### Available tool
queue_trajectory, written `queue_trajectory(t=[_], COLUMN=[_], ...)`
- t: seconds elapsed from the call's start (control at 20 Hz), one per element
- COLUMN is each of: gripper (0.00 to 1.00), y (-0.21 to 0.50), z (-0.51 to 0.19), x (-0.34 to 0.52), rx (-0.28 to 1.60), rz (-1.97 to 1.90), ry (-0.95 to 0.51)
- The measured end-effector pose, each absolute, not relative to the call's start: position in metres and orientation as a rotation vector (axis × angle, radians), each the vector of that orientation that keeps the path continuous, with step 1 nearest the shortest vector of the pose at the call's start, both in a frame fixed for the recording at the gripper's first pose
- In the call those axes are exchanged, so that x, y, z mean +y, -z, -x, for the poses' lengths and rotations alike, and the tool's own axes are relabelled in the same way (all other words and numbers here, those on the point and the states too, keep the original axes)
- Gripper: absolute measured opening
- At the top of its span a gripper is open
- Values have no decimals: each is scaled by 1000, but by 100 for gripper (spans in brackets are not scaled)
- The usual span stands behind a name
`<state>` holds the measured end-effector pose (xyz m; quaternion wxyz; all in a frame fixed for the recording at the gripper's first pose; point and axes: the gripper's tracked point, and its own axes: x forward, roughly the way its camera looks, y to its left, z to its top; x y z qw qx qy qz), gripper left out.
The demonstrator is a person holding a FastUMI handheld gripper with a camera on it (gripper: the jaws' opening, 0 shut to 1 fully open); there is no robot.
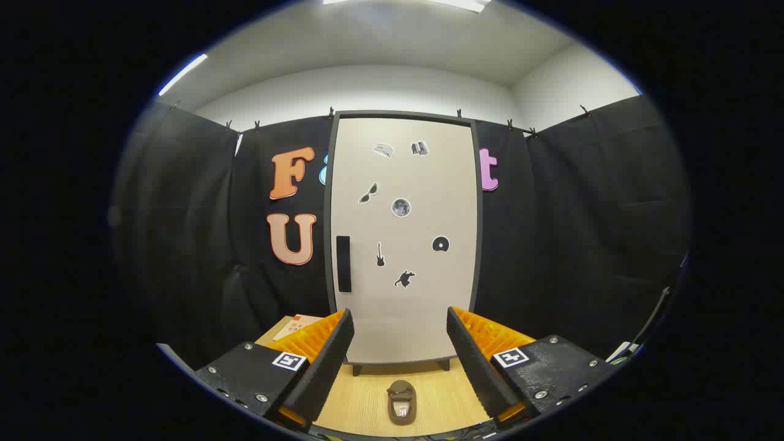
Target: Open the shoe cabinet door, grab the shoes and put them into the shoe cabinet, then close the shoe cabinet door.
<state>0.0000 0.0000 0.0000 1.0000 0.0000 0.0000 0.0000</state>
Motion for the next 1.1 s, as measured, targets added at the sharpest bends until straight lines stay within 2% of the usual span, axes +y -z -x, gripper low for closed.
queue_trajectory(t=[0.75,1.1], gripper=[95,95], y=[5,6], z=[-13,-44], x=[14,36], rx=[0,-3], rz=[13,7], ry=[-4,-35])
